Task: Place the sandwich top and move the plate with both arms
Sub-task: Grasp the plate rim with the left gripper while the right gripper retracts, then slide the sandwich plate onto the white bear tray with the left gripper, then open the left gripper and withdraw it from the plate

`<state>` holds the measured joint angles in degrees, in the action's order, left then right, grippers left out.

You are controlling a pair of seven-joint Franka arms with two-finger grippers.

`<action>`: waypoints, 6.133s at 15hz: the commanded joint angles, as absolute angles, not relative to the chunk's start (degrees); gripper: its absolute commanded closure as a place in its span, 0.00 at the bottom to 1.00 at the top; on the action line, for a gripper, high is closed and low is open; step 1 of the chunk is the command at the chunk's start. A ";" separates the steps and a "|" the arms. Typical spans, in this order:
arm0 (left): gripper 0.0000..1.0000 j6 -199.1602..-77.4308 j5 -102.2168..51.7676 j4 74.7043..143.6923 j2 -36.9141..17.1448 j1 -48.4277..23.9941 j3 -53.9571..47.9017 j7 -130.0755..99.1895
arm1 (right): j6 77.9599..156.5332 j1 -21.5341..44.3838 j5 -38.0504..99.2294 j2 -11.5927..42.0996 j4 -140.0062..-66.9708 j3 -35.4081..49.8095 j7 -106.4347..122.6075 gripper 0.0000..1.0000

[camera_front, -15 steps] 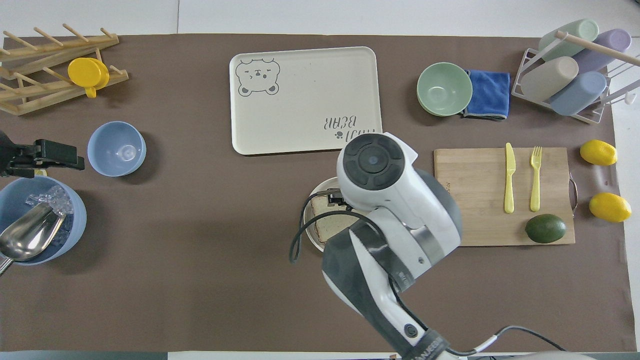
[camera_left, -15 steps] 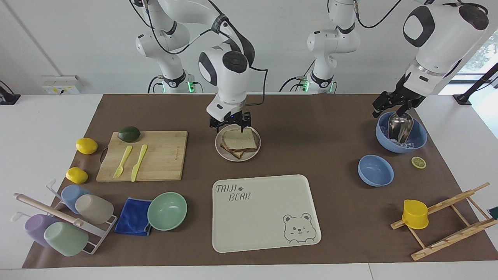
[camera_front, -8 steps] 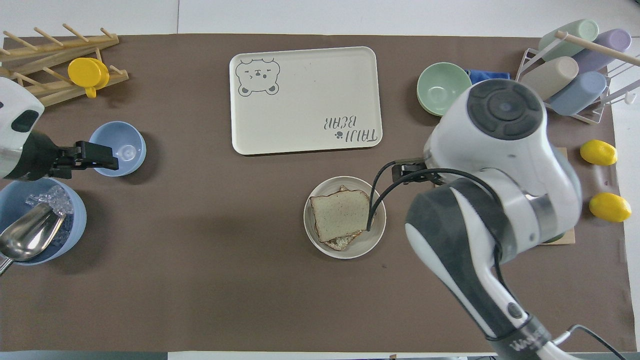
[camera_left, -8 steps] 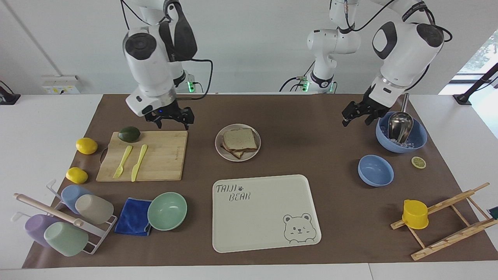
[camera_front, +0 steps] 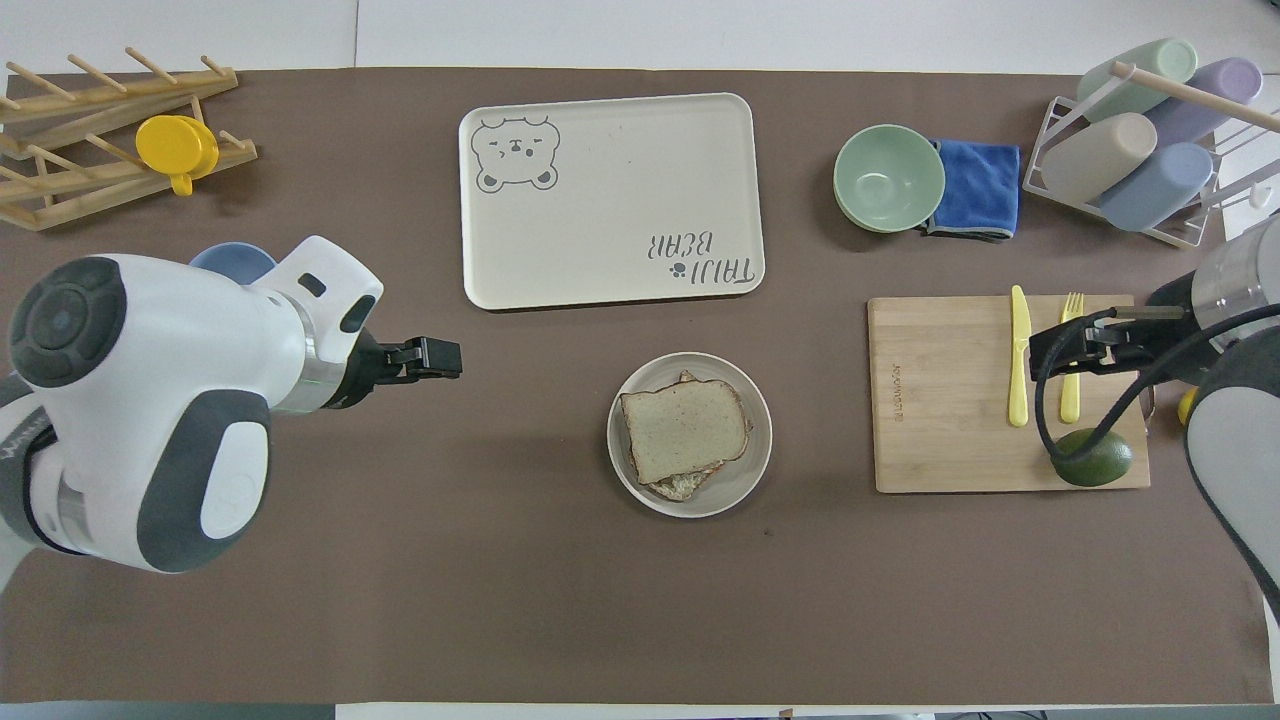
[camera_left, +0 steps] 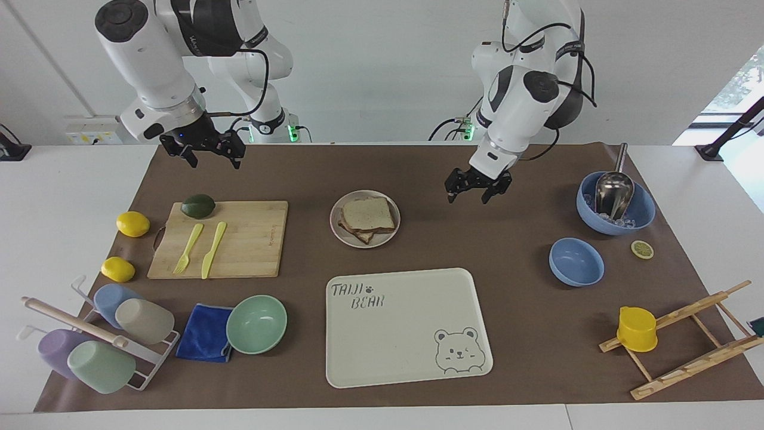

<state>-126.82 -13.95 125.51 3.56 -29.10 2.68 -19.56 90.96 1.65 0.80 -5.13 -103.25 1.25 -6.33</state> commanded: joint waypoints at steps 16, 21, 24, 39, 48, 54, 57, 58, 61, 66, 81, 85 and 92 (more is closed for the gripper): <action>0.00 -144.40 -25.92 128.23 -9.76 -42.89 3.60 -23.38 | 82.71 0.89 -1.14 2.11 -93.16 0.25 0.79 0.00; 0.05 -143.88 -26.19 128.23 -9.67 -43.86 3.60 -23.55 | 82.62 -0.71 -1.05 1.67 -93.17 0.53 0.79 0.00; 0.11 -143.88 -26.19 128.23 -9.58 -44.73 3.60 -23.73 | 82.71 0.61 -1.05 2.55 -90.37 -3.15 1.23 0.00; 0.65 -144.40 -26.37 128.23 -9.58 -46.41 3.60 -25.40 | 83.41 0.62 -0.18 1.59 -90.26 -6.07 2.99 0.00; 1.00 -143.97 -28.30 127.88 -9.67 -45.88 3.78 -25.40 | 83.41 0.88 -0.18 0.44 -91.23 -5.98 3.08 0.00; 1.00 -134.15 -29.71 122.10 -8.62 -41.15 4.04 -25.40 | 83.32 0.88 -0.18 0.26 -91.23 -5.98 3.08 0.00; 1.00 -127.72 -29.53 115.16 -9.31 -37.02 4.31 -25.40 | 83.32 0.88 -0.18 0.26 -91.23 -6.06 3.08 0.00; 1.00 -126.92 -29.18 113.14 -9.75 -36.13 4.31 -25.40 | 83.32 0.88 -0.18 0.26 -91.23 -6.06 3.08 0.00; 1.00 -124.03 -27.96 106.38 -12.82 -32.19 4.39 -25.14 | 83.32 0.88 -0.18 0.26 -91.23 -5.98 3.08 0.00; 1.00 -115.05 -25.92 89.58 -22.66 -25.32 4.22 -25.13 | 83.32 0.88 -0.18 0.26 -91.23 -6.06 3.08 0.00; 1.00 -124.63 -22.51 74.79 -40.43 -25.31 4.39 -24.79 | 83.23 0.88 -0.18 0.26 -91.23 -5.98 3.08 0.00; 1.00 -126.22 -21.36 76.73 -40.52 -26.72 4.31 -24.43 | 83.23 0.88 -0.18 0.26 -91.23 -5.98 3.08 0.00; 0.60 -126.83 -21.71 79.01 -40.17 -27.07 4.31 -20.04 | 83.23 0.88 -0.18 0.26 -91.23 -5.98 3.08 0.00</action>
